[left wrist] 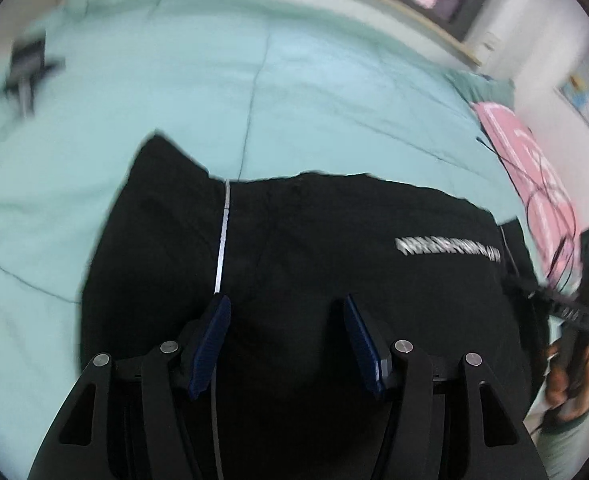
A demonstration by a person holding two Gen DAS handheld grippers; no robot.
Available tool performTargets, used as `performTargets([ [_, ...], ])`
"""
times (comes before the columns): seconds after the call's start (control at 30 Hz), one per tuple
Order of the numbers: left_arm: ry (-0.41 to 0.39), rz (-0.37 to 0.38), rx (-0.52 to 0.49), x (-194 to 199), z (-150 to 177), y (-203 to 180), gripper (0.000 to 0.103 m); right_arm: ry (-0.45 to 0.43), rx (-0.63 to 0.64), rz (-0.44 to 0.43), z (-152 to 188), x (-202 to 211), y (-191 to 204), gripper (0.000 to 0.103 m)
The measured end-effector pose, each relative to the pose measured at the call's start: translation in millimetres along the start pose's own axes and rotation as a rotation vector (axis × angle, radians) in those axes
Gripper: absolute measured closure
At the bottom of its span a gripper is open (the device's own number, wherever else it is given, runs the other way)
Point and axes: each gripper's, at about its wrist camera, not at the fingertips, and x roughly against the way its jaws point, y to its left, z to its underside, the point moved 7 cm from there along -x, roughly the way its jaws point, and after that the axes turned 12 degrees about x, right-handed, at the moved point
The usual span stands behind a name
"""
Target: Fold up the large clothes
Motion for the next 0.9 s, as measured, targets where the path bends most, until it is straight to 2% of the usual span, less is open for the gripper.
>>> performTargets([
  [0.1,-0.085,0.013,-0.114,43.4,19.4,-16.8,0.043,-0.112,0.127,0.082,16.3,62.5,27.9,0.027],
  [0.2,-0.129,0.035,-0.183,68.1,42.3,-42.2,0.042,-0.138,0.191,0.128,23.7,82.8,44.9,0.025],
  [0.23,-0.126,0.033,-0.190,69.9,50.8,-44.5,0.042,-0.121,0.213,0.145,32.2,88.5,54.9,0.025],
  [0.3,-0.079,0.018,-0.165,57.4,63.4,-43.3,0.042,-0.098,0.213,0.149,38.8,83.9,58.3,0.025],
  [0.37,0.041,-0.016,-0.104,21.0,82.2,-28.2,0.040,0.036,0.206,0.176,60.1,47.5,56.3,0.025],
  [0.4,0.064,-0.008,-0.074,9.2,84.8,-28.0,0.040,0.096,0.203,0.179,72.9,23.9,52.3,0.025],
  [0.47,0.078,0.020,-0.037,-6.7,90.0,-19.6,0.040,0.102,0.204,0.179,76.0,13.3,51.9,0.023],
  [0.57,0.018,0.011,-0.048,0.8,88.3,-21.6,0.040,0.069,0.161,0.168,80.7,7.1,46.4,0.023],
  [0.6,0.001,0.000,-0.058,1.6,88.2,-23.1,0.040,0.026,0.143,0.173,77.6,16.8,48.4,0.023],
  [0.77,-0.137,-0.125,-0.094,32.3,86.7,-27.6,0.040,-0.045,0.058,0.162,79.9,37.7,46.0,0.023],
  [0.8,-0.165,-0.164,-0.104,42.6,85.0,-28.5,0.040,-0.101,0.025,0.152,77.1,59.0,47.5,0.023],
  [0.87,-0.247,-0.226,-0.142,69.6,77.5,-34.3,0.040,-0.121,0.020,0.155,74.6,71.2,50.9,0.023],
  [0.9,-0.272,-0.241,-0.153,79.7,75.1,-36.9,0.040,-0.180,0.012,0.177,65.2,101.3,57.7,0.022],
])
